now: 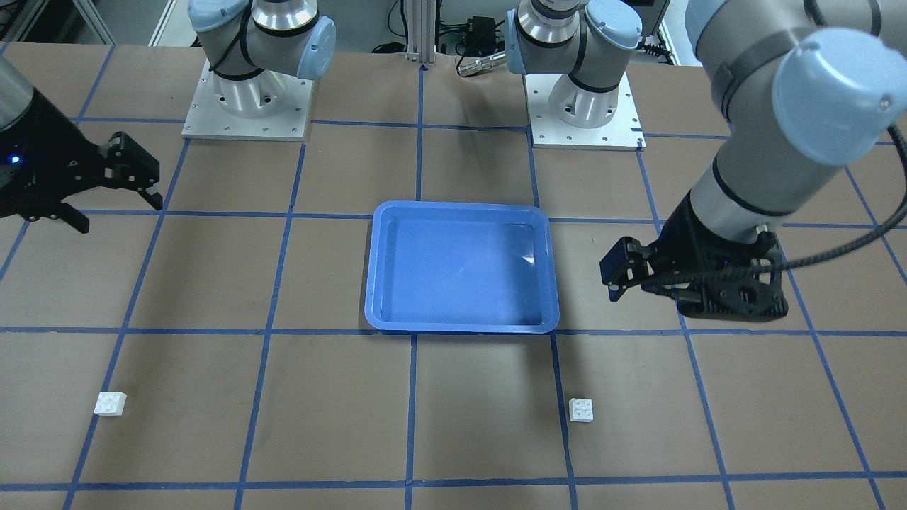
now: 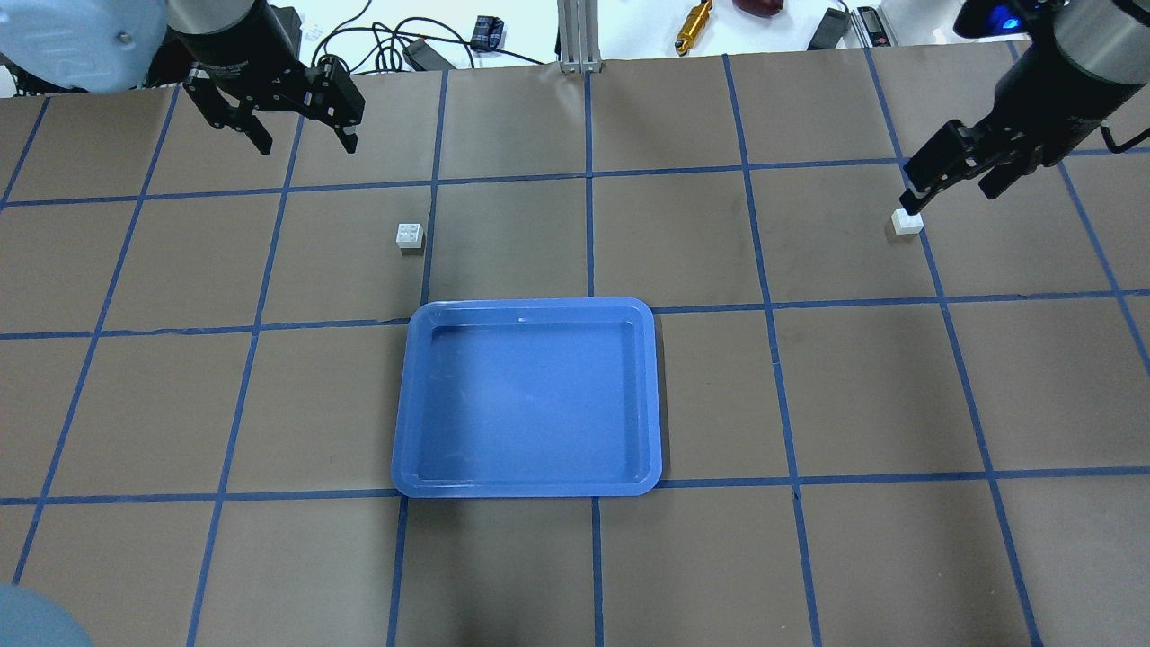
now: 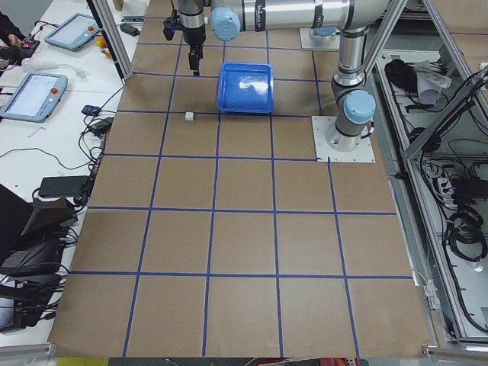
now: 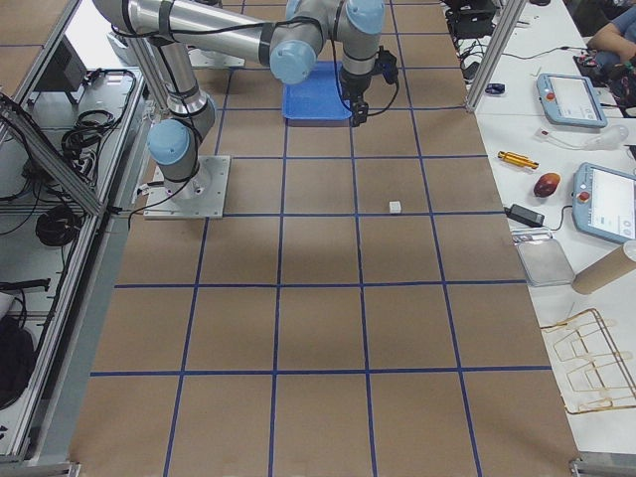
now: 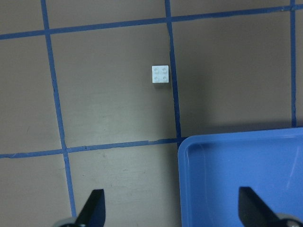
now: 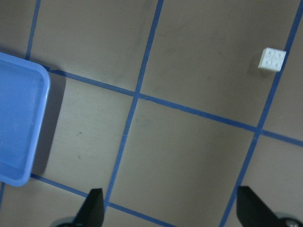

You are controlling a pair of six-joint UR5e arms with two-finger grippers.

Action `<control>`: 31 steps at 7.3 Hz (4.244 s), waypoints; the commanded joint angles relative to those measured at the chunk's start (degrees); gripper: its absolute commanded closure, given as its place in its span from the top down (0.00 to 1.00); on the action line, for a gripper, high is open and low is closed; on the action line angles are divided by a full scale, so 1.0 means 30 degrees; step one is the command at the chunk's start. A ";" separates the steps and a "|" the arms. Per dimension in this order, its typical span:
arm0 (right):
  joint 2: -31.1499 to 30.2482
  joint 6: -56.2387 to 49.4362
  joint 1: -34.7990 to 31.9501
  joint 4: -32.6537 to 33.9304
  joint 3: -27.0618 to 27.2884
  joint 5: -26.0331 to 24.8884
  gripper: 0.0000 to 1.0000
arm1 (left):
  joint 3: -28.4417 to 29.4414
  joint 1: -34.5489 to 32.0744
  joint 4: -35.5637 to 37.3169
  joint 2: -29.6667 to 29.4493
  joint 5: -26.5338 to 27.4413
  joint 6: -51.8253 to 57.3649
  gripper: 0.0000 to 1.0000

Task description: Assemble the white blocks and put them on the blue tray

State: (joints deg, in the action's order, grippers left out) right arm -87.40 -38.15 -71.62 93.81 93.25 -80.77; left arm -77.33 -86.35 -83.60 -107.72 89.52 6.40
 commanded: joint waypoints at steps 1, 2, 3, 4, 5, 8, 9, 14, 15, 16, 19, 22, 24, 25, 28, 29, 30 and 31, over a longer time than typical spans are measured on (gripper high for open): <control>0.1413 -0.6740 0.0874 0.2763 0.0001 0.0146 1.00 | 0.0171 0.0044 0.2775 -0.2577 0.0158 0.0558 1.00; 0.2114 -0.8766 0.1252 0.3933 0.0001 0.0205 1.00 | -0.0032 0.0044 0.3541 -0.3575 0.0158 0.0475 1.00; 0.2933 -1.1223 0.1894 0.4206 -0.0028 0.0292 1.00 | -0.0237 0.0044 0.3636 -0.4281 0.0158 0.0532 1.00; 0.3812 -1.2697 0.2335 0.4643 -0.0057 0.0351 1.00 | -0.0558 0.0044 0.4014 -0.4781 0.0100 0.0475 1.00; 0.4314 -1.4800 0.2833 0.4880 -0.0058 0.1773 1.00 | -0.1518 0.0015 0.5207 -0.4960 -0.0016 0.0706 1.00; 0.5929 -1.6257 0.3921 0.4823 -0.0058 0.3399 1.00 | -0.3608 0.0015 0.8967 -0.5515 0.0041 0.0768 0.99; 0.5959 -1.6779 0.3922 0.4824 -0.0029 0.3399 1.00 | -0.3666 -0.0014 0.8998 -0.5838 -0.0017 0.0564 0.97; 0.9850 -2.3288 0.3951 0.4883 -0.3392 0.3340 0.99 | -0.3578 -0.0102 0.9347 -0.6221 -0.0075 0.0328 0.62; 1.0059 -2.4159 0.3951 0.4940 -0.3456 0.3369 0.99 | -0.3550 -0.0131 0.9756 -0.6309 -0.0076 0.0299 0.62; 1.0235 -2.4747 0.3951 0.4912 -0.3456 0.3428 0.98 | -0.3549 -0.0102 0.9789 -0.6339 -0.0076 0.0327 0.65; 1.1112 -2.6003 0.3922 0.4941 -0.3631 0.3662 0.98 | -0.3549 -0.0131 0.9819 -0.6368 -0.0076 0.0269 0.51; 1.1672 -2.6277 0.3747 0.4590 -0.4071 0.3370 0.99 | -0.3346 -0.0131 0.9789 -0.6310 -0.0105 -0.0024 0.17; 1.1848 -2.6944 0.3542 0.4560 -0.4042 0.3312 0.99 | -0.1800 -0.0277 0.6739 -0.5261 -0.1243 -0.0345 0.11; 1.1877 -2.7560 0.3541 0.4589 -0.4042 0.3311 0.99 | -0.1821 -0.0974 0.5785 -0.4269 -0.0987 -0.1013 0.10; 1.2375 -2.7478 0.3044 0.4590 -0.4042 0.3340 0.99 | -0.4587 -0.4050 0.4809 -0.1367 0.0655 -0.3946 0.08; 1.2375 -2.7420 0.3043 0.4589 -0.4042 0.3340 0.99 | -0.6576 -0.4057 0.5563 -0.0256 0.0569 -0.4095 0.08; 1.2375 -2.7419 0.3072 0.4618 -0.4042 0.3282 0.99 | -0.8220 -0.4405 0.6412 0.0596 0.0423 -0.5575 0.07; 1.2375 -2.7419 0.3072 0.4648 -0.4042 0.3282 0.98 | -0.9368 -0.5076 0.6826 0.1358 0.0422 -0.6228 0.07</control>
State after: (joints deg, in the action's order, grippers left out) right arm -50.31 -120.44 -62.39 107.66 81.12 -70.87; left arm -100.12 -99.51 -65.20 -106.88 90.92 -9.10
